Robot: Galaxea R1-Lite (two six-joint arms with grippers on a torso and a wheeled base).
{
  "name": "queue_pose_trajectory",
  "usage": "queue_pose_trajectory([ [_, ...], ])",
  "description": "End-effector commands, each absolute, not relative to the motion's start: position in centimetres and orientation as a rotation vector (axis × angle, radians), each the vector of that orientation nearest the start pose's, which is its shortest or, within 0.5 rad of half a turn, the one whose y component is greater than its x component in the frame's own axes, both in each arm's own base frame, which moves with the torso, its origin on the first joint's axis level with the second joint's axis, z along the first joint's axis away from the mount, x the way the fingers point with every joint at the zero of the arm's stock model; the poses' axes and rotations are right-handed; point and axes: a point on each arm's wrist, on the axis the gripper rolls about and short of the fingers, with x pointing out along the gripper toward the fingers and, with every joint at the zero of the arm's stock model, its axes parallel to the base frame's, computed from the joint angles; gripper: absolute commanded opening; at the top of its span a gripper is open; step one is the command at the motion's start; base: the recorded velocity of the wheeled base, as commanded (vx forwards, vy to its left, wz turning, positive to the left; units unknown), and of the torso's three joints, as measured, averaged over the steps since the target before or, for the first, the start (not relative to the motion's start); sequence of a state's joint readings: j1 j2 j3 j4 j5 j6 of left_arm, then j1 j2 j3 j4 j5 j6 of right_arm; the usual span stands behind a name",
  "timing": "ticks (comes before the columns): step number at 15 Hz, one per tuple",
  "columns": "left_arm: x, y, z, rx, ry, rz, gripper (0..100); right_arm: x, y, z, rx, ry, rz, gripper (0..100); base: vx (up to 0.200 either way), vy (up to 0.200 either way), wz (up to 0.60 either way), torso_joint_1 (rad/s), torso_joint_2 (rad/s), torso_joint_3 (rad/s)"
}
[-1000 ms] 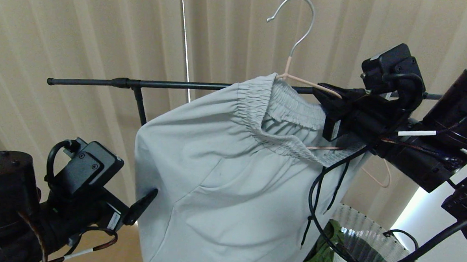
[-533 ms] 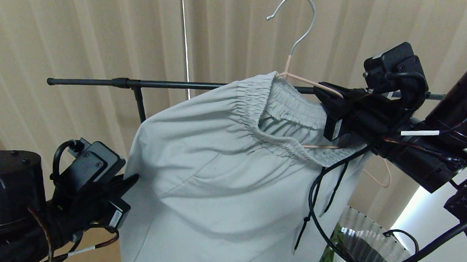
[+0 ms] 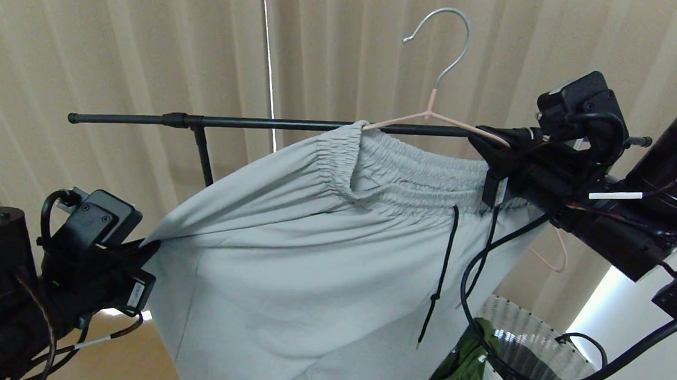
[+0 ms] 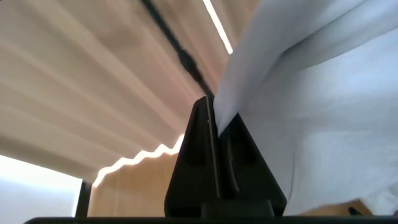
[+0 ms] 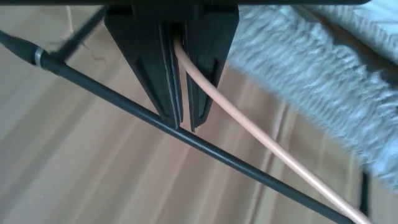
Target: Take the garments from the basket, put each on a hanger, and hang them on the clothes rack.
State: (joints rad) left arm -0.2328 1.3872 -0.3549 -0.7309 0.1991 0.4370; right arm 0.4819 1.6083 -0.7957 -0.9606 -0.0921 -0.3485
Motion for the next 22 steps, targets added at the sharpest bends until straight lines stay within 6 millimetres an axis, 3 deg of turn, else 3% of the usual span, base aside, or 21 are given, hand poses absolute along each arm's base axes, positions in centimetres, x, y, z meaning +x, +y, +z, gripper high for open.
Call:
queue_pose_trajectory([
  [1,19.5,-3.8,15.3,0.496,0.290,-0.080,0,25.3,12.5,23.9,-0.305,-0.203,0.342,0,0.000,0.000,0.00,0.000,0.00,0.000],
  [8,19.4,-4.1,15.6,0.521,0.275,-0.095,0,25.3,12.5,23.8,-0.306,-0.199,0.347,0,0.000,0.000,0.00,0.000,0.00,0.000],
  [9,19.4,-4.1,15.6,0.521,0.273,-0.097,100,25.3,12.6,23.8,-0.307,-0.198,0.349,0,0.000,0.000,0.00,0.000,0.00,0.000],
  [13,18.6,-4.6,16.3,0.493,0.223,-0.162,100,25.3,12.5,23.7,-0.308,-0.190,0.340,0,0.000,0.000,0.00,0.000,0.00,0.000],
  [16,16.9,-4.3,17.9,0.434,0.126,-0.195,100,25.3,11.4,23.1,-0.328,-0.119,0.300,0,0.000,0.000,0.00,0.000,0.00,0.000],
  [19,14.5,-4.1,19.5,0.249,0.034,-0.226,100,25.2,9.8,21.6,-0.352,-0.030,0.263,0,0.000,0.000,0.00,0.000,0.00,0.000],
  [22,12.5,-3.8,18.7,0.201,0.024,-0.260,100,25.0,8.3,19.7,-0.372,0.065,0.204,0,0.000,0.000,0.00,0.000,0.00,0.000],
])
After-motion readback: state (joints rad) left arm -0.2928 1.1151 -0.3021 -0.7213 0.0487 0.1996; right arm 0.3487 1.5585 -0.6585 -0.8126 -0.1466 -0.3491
